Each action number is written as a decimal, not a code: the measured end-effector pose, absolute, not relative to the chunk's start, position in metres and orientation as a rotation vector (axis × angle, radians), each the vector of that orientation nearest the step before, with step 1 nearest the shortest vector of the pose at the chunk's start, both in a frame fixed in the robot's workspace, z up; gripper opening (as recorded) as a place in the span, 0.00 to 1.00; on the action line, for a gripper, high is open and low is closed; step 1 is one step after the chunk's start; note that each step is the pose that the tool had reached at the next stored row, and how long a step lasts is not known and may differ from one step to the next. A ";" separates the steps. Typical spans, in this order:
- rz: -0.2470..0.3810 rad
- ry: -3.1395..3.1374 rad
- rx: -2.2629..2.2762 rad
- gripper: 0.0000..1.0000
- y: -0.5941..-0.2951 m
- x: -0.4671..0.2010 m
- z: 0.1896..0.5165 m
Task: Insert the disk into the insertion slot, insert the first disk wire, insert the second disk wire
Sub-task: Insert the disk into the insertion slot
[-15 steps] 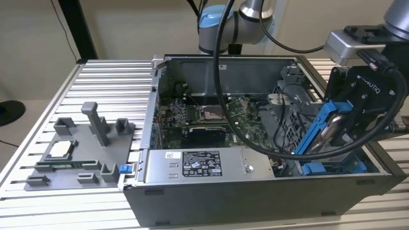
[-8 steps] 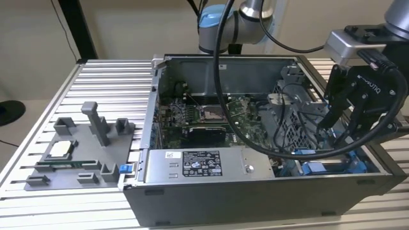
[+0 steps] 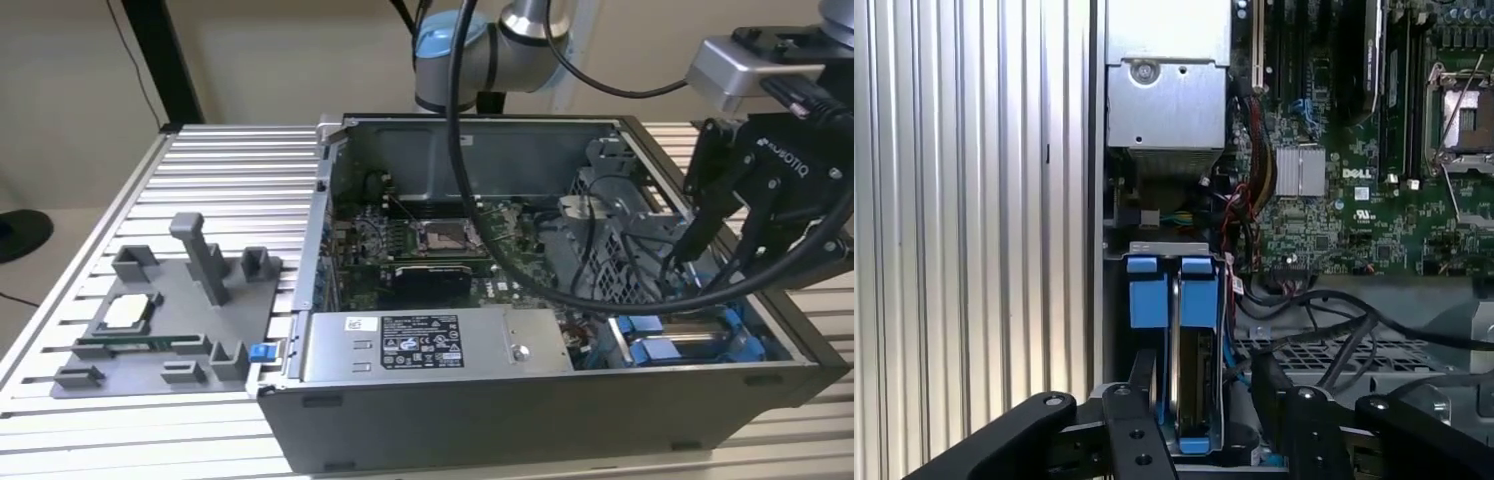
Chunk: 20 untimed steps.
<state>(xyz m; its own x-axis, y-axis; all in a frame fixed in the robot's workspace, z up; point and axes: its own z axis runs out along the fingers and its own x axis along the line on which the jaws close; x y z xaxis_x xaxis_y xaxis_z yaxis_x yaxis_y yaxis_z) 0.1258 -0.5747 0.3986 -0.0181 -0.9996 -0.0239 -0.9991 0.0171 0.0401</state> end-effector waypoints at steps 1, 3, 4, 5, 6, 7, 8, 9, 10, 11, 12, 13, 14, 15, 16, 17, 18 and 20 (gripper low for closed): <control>-0.071 -2.233 2.193 1.00 -0.575 0.126 0.401; -0.071 -2.233 2.193 1.00 -0.575 0.126 0.404; -0.071 -2.233 2.193 1.00 -0.574 0.126 0.405; -0.071 -2.233 2.193 1.00 -0.574 0.126 0.405; -0.072 -2.233 2.194 1.00 -0.572 0.126 0.405; -0.071 -2.233 2.193 1.00 -0.570 0.126 0.405; -0.071 -2.232 2.194 1.00 -0.568 0.126 0.405; -0.070 -2.232 2.196 1.00 -0.565 0.126 0.405; -0.068 -2.230 2.198 1.00 -0.562 0.126 0.405; -0.065 -2.229 2.203 1.00 -0.559 0.126 0.405; -0.062 -2.226 2.208 1.00 -0.558 0.126 0.404; -0.056 -2.222 2.217 1.00 -0.556 0.126 0.403; -0.051 -2.217 2.226 1.00 -0.555 0.126 0.403; -0.046 -2.211 2.236 1.00 -0.554 0.126 0.402; -0.041 -2.207 2.244 1.00 -0.554 0.126 0.401; -0.039 -2.204 2.249 1.00 -0.553 0.126 0.400; -0.037 -2.201 2.253 1.00 -0.552 0.126 0.400; -0.036 -2.191 2.265 1.00 -0.550 0.127 0.398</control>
<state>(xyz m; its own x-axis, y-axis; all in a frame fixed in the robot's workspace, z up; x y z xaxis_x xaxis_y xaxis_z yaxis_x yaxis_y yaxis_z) 0.1269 -0.5502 0.3980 0.0332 -0.9992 -0.0232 -0.9994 -0.0335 0.0092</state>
